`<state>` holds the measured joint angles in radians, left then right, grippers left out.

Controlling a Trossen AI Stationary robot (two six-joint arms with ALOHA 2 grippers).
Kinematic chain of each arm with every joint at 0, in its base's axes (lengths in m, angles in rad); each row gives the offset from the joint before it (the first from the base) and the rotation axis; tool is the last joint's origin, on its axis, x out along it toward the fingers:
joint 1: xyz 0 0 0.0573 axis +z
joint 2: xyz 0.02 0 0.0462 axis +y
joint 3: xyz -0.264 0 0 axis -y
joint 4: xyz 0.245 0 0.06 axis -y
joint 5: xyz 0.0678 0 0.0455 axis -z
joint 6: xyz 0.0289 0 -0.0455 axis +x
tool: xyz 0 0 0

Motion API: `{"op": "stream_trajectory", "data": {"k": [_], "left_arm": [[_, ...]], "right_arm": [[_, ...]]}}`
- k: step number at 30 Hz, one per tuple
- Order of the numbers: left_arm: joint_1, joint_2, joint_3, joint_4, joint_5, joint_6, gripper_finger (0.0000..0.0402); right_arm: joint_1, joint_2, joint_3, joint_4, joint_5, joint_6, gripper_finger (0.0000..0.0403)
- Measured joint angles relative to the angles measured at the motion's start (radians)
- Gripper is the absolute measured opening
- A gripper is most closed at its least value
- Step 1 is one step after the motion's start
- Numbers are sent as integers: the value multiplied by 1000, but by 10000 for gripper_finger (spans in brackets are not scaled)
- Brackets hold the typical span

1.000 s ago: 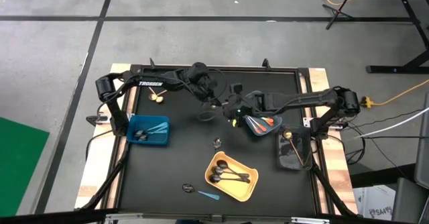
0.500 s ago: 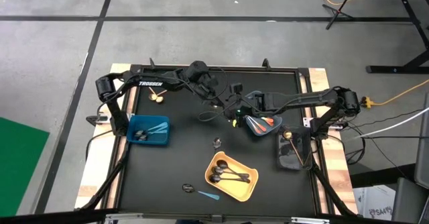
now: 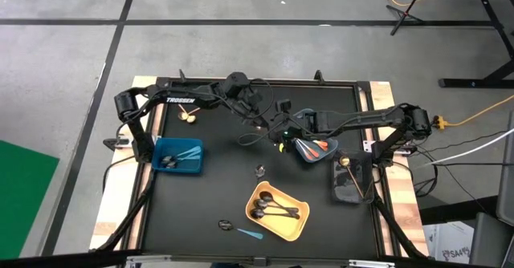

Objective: Sort silverware by color (type)
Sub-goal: Put the gold spoon into the black bin

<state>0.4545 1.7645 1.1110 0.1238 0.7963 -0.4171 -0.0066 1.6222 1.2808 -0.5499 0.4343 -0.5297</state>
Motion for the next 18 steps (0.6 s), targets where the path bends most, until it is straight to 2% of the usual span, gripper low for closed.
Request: {"op": "stream_trajectory", "data": {"k": [8,18], "left_arm": [[0,0,0,0,-1,0,4],[1,0,0,0,-1,0,4]], "right_arm": [[0,0,0,0,0,0,104],[0,-1,0,-3,-6,-1,9]]}}
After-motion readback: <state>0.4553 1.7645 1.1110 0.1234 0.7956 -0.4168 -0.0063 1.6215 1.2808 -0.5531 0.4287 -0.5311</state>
